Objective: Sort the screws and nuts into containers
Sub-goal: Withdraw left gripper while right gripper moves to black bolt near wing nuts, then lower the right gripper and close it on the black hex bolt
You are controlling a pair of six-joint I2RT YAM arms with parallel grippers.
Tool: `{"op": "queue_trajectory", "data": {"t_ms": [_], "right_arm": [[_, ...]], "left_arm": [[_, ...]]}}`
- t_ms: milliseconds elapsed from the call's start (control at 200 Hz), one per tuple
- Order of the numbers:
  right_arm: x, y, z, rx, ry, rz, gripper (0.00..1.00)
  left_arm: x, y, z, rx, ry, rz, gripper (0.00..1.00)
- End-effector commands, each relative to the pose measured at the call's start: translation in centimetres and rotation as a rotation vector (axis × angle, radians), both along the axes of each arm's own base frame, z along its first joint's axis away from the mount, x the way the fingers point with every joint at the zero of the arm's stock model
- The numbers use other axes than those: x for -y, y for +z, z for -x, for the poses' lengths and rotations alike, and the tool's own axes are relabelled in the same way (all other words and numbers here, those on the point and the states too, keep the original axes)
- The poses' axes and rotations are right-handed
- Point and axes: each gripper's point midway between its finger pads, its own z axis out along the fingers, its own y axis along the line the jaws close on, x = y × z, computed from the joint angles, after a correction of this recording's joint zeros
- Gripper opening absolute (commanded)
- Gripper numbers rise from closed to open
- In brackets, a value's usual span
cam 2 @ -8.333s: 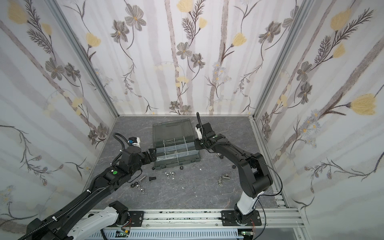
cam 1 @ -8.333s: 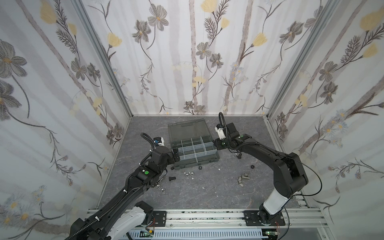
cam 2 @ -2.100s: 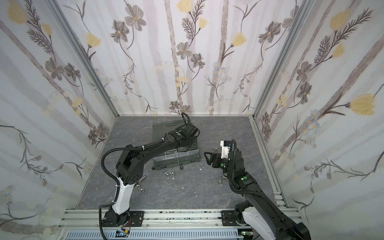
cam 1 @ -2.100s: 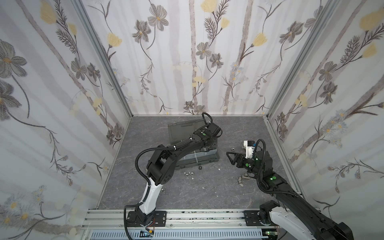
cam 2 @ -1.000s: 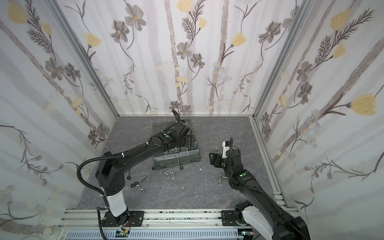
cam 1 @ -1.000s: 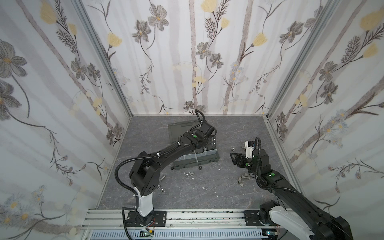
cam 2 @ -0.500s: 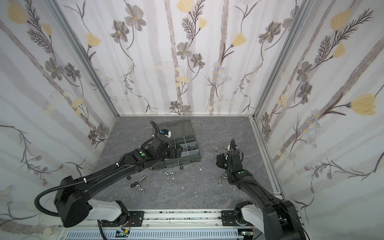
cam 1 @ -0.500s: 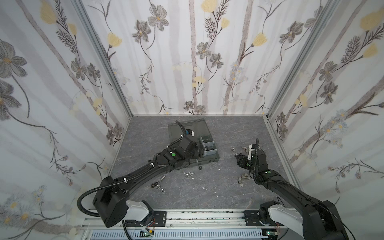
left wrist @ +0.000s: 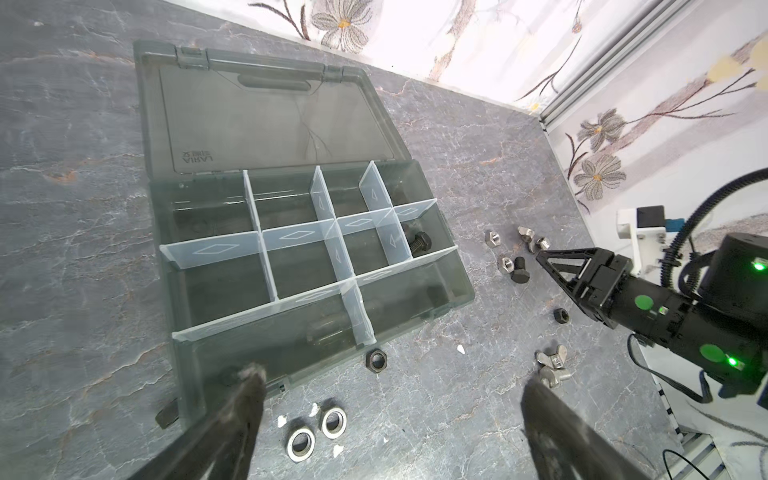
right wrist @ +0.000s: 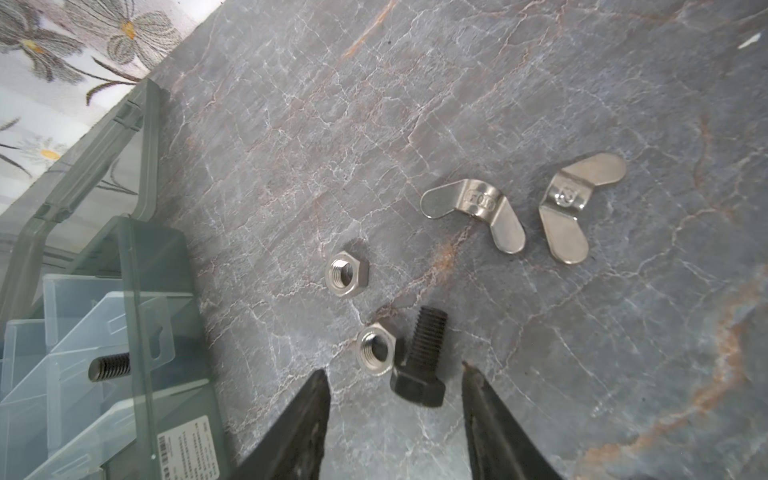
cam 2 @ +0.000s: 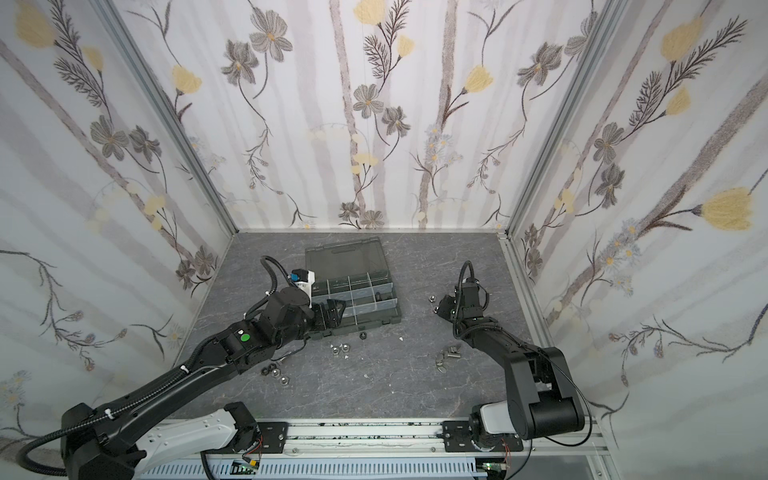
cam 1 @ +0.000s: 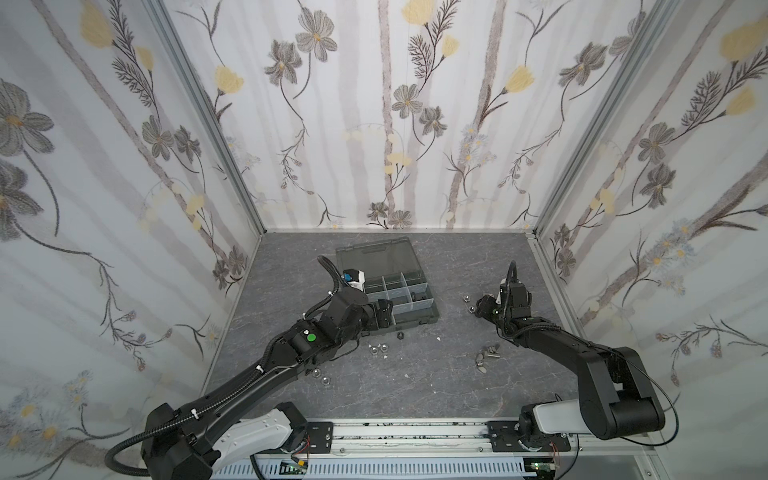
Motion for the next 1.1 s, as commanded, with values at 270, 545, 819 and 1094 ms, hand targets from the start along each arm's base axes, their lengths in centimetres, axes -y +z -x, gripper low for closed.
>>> {"op": "queue_trajectory", "data": {"t_ms": [270, 545, 819, 1094], "right_arm": [[2.4, -0.7, -1.0, -0.078, -0.043, 0.169, 0.37], [1.7, -1.9, -1.7, -0.144, -0.016, 0.165, 0.4], [1.5, -3.7, -1.1, -0.196, 0.005, 0.172, 0.39], [0.8, -4.4, -1.1, -0.22, 0.036, 0.177, 0.39]], "left_arm": [[-2.8, -1.8, 1.8, -0.006, 0.048, -0.014, 0.99], [-2.6, -2.0, 2.2, -0.009, 0.038, 0.024, 1.0], [-2.3, -2.7, 2.8, -0.043, -0.001, 0.01, 1.0], [-2.0, -2.9, 2.9, -0.056, -0.018, 0.005, 1.0]]}}
